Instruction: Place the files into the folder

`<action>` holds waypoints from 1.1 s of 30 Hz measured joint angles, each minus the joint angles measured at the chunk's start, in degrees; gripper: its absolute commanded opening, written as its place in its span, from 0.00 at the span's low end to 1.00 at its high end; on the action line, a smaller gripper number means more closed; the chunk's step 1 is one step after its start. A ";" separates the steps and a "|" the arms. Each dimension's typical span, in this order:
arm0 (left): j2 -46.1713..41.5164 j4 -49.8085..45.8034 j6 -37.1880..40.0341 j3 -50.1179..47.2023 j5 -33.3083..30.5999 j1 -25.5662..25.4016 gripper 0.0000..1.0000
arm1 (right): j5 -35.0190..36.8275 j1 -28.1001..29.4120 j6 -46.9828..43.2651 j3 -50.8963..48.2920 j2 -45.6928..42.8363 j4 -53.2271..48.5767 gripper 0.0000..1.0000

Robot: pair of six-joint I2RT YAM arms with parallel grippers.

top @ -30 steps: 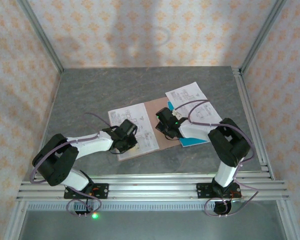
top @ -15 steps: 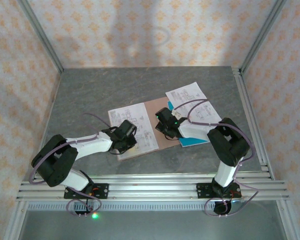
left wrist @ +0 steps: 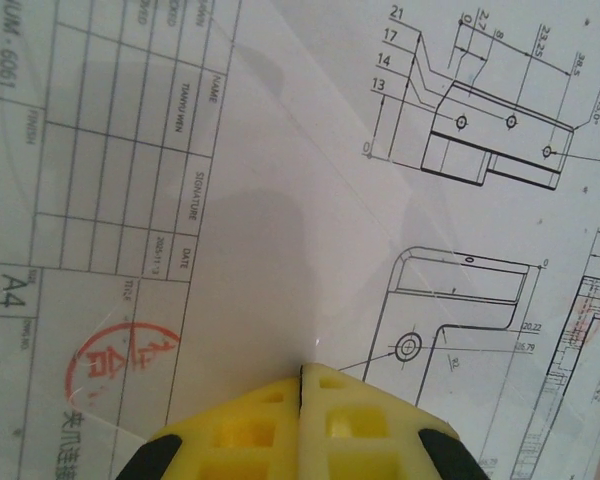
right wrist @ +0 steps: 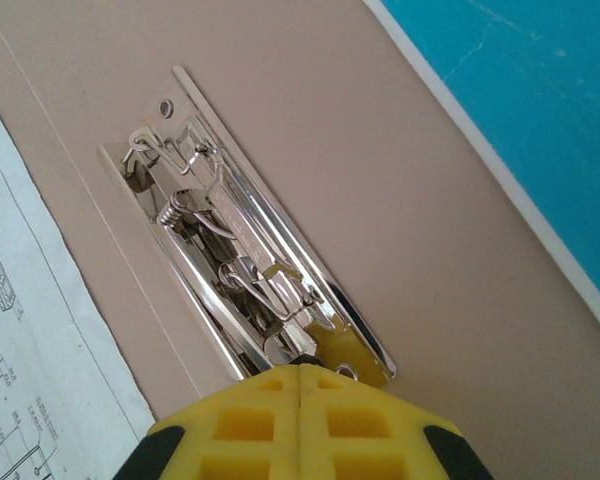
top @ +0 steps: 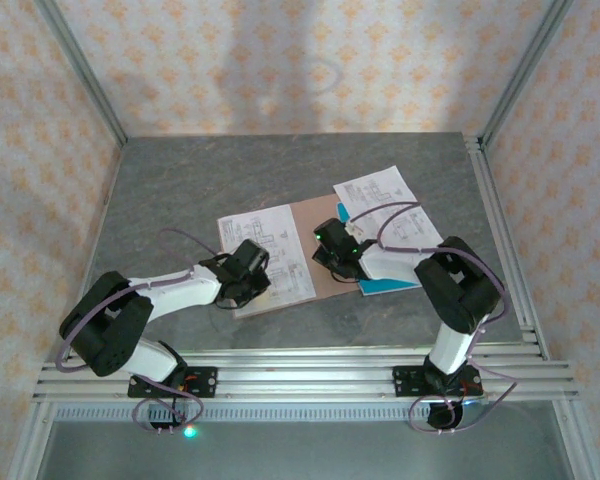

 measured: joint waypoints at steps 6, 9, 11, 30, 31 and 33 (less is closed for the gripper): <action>-0.02 0.02 0.00 -0.07 -0.02 0.02 0.00 | -1.57 -1.05 -1.53 -1.33 -1.68 0.81 0.00; -0.02 0.02 0.02 -0.07 -0.02 0.28 0.00 | -2.03 -1.60 -2.99 -1.84 -3.43 0.81 0.06; -0.11 -0.31 0.04 -0.07 -0.28 0.44 0.00 | -1.97 -2.43 -3.76 -2.36 -4.94 -0.24 0.14; -0.70 -7.89 6.64 1.66 -3.39 5.64 0.00 | -4.57 -2.91 -2.51 -4.63 -14.38 -2.47 0.32; -0.72 -8.70 7.56 1.92 -3.52 6.67 0.00 | -4.57 -2.91 -2.40 -5.22 -14.58 -2.27 0.32; -0.70 -10.69 9.62 2.58 -3.98 8.57 0.00 | -4.59 -2.91 -2.21 -6.82 -15.43 -2.10 0.32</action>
